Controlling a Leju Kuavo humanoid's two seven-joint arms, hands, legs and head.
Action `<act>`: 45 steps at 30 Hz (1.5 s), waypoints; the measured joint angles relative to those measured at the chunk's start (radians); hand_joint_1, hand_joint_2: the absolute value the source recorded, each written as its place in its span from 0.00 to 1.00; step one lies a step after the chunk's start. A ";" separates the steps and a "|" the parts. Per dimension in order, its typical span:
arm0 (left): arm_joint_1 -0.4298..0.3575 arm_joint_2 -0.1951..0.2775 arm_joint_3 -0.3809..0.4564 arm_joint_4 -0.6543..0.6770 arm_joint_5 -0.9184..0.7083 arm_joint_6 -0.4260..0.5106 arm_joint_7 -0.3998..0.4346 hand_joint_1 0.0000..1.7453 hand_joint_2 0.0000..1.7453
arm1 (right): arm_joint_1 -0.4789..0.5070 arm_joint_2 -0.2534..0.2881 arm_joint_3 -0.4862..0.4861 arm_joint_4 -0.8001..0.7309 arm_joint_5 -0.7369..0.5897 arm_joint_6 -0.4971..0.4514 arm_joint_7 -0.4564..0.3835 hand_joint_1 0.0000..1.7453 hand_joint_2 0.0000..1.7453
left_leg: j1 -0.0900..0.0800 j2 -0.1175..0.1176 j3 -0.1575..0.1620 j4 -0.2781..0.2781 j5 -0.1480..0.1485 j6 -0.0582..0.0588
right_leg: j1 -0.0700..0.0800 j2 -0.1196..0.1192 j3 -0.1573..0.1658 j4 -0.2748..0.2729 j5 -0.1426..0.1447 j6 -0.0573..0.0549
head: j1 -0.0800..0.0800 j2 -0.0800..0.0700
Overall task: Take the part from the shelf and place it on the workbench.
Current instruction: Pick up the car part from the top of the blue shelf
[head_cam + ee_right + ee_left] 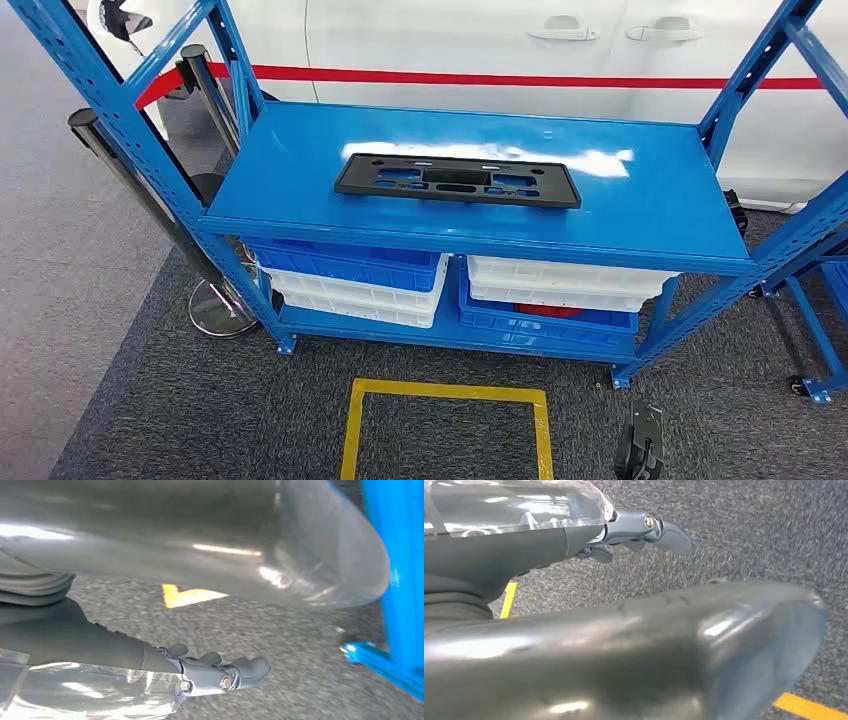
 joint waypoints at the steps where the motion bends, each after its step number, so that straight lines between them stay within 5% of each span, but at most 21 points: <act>1: 0.000 0.000 0.002 0.000 0.000 0.000 0.001 0.00 0.00 | -0.002 -0.001 -0.003 -0.001 -0.002 0.001 -0.012 0.00 0.00 | 0.000 0.000 0.000 0.000 0.000 0.000 | 0.000 0.000 0.000 0.000 0.000 0.000 | 0.000 0.000; 11: 0.002 -0.025 0.007 0.000 -0.038 0.000 0.091 0.00 0.00 | -0.083 -0.008 -0.082 -0.147 0.070 0.141 -0.342 0.00 0.00 | 0.000 0.001 -0.002 0.000 0.001 0.001 | 0.000 0.001 -0.001 0.000 0.001 0.002 | 0.000 0.000; 15: 0.004 -0.046 0.002 0.000 -0.049 0.001 0.114 0.00 0.00 | -0.078 0.032 -0.099 -0.318 0.188 0.238 -0.322 0.00 1.00 | 0.000 0.001 -0.002 0.001 0.002 0.002 | 0.000 0.001 -0.001 0.000 0.002 0.002 | 0.000 0.000; 25: 0.009 -0.074 0.000 0.000 -0.059 -0.001 0.128 0.00 0.00 | 0.031 0.173 -0.103 -0.786 0.269 0.463 -0.286 0.00 1.00 | 0.000 0.000 -0.004 0.000 0.002 0.002 | 0.001 0.000 -0.003 0.001 0.001 0.002 | 0.000 0.000; 38: 0.014 -0.082 -0.011 0.000 -0.077 -0.011 0.133 0.00 0.00 | 0.227 0.243 0.016 -1.283 0.226 0.628 -0.278 0.00 1.00 | 0.000 0.000 -0.004 0.001 0.001 0.002 | 0.000 0.000 -0.003 0.001 0.001 0.002 | 0.000 0.000; 39: 0.014 -0.082 -0.012 0.000 -0.078 -0.012 0.134 0.00 0.00 | 0.240 0.243 0.027 -1.320 0.222 0.639 -0.280 0.00 0.75 | 0.000 0.000 -0.004 0.001 0.001 0.002 | 0.000 0.000 -0.003 0.001 0.001 0.002 | 0.000 0.000; 42: 0.014 -0.083 -0.015 0.000 -0.080 -0.013 0.139 0.00 0.00 | 0.272 0.244 0.053 -1.416 0.207 0.670 -0.282 0.00 0.75 | 0.000 0.000 -0.004 0.001 0.001 0.002 | 0.000 0.000 -0.004 0.001 0.001 0.002 | 0.000 0.000; 43: 0.014 -0.083 -0.016 0.000 -0.080 -0.014 0.141 0.00 0.00 | 0.281 0.244 0.061 -1.442 0.195 0.686 -0.283 0.00 1.00 | 0.000 0.000 -0.004 0.001 0.001 0.002 | 0.000 0.000 -0.004 0.001 0.001 0.002 | 0.000 0.000; 45: 0.014 -0.083 -0.017 0.000 -0.081 -0.015 0.143 0.00 0.00 | 0.297 0.244 0.075 -1.490 0.167 0.728 -0.287 0.00 1.00 | 0.000 0.000 -0.004 0.001 0.001 0.002 | 0.000 0.000 -0.003 0.001 0.001 0.002 | 0.000 0.000</act>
